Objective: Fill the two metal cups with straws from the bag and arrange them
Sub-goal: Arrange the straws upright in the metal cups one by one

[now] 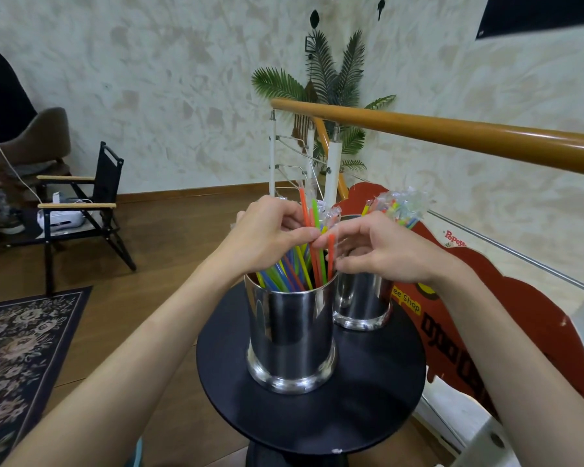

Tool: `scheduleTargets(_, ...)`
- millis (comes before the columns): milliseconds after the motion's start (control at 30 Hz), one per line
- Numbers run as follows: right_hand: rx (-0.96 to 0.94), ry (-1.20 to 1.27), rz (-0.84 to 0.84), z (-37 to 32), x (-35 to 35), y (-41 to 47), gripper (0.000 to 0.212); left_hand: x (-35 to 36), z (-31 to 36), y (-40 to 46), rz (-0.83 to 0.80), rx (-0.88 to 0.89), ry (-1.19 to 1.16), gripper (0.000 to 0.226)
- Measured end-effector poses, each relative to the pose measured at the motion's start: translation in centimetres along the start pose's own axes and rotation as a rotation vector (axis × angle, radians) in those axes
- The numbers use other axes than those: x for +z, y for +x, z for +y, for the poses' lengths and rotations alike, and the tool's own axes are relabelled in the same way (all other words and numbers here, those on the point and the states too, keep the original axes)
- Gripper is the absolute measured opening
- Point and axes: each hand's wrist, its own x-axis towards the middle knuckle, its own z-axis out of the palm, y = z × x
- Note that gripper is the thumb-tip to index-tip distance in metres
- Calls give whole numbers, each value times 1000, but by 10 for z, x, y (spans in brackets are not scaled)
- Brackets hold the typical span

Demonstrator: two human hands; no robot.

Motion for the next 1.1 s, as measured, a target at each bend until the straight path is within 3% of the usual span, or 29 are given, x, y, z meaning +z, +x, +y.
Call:
scheduleTargets(100,-1,-27,-13,-1,-1,-1,38,1,-1,1,0,7,16,55)
scheduleTargets(200,-37,-110,84,0,3,3,21,2,-4,2,-5,20,16,37)
scheduleTargets(300,-66,-122,168,1,13,8,10,2,-5,2,-5,24,21,33)
scheduleTargets(467,-92,-153,334,5,29,13,19,2,-4,2,-8,7,4,39)
scheduleTargets(667,-78,-90,331,5,26,12,25,1,-4,2,-4,17,11,28)
scheduleTargets(1100,-39,-107,300,8,27,12,24,0,3,-2,-16,-6,17,38)
